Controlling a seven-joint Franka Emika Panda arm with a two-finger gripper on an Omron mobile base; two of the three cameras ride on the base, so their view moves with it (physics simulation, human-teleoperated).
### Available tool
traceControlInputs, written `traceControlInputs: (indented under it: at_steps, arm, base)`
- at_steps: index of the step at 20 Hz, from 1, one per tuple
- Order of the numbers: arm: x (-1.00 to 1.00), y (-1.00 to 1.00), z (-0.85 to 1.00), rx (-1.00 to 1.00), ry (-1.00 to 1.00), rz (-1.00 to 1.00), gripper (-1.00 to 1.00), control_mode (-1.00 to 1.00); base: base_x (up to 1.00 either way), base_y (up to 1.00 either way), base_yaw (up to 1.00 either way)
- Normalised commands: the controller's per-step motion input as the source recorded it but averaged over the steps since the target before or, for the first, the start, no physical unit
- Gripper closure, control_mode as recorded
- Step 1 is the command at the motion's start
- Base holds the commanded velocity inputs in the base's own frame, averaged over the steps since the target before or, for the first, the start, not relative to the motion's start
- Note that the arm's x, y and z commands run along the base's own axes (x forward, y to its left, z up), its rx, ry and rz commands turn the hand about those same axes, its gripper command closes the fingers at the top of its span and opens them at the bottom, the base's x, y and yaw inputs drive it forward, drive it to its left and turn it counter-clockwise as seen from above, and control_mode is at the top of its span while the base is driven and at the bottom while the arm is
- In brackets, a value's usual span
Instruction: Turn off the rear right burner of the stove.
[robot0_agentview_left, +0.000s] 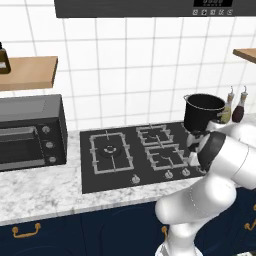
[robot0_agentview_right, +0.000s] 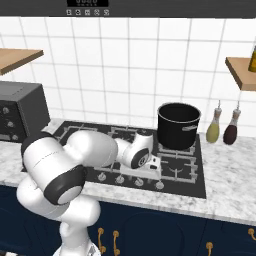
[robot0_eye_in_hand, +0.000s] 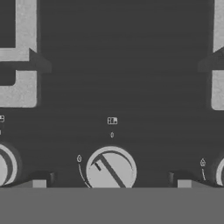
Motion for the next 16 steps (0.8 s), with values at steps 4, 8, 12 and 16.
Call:
traceControlInputs:
  at_steps: [4,8,12,16]
  arm:
    - [0.00,0.00,-0.05,0.00,0.00,0.02,-1.00,-1.00]
    - [0.11,0.00,0.00,0.00,0.00,0.00,-1.00,-1.00]
    - [0.06,0.00,-0.01,0.00,0.00,0.00,-1.00,-1.00]
    - [0.00,0.00,-0.01,0.00,0.00,0.00,1.00,-1.00]
  base:
    - [0.00,0.00,0.00]
    - [0.00,0.00,0.00]
    - [0.00,0.00,0.00]
    - [0.00,0.00,0.00]
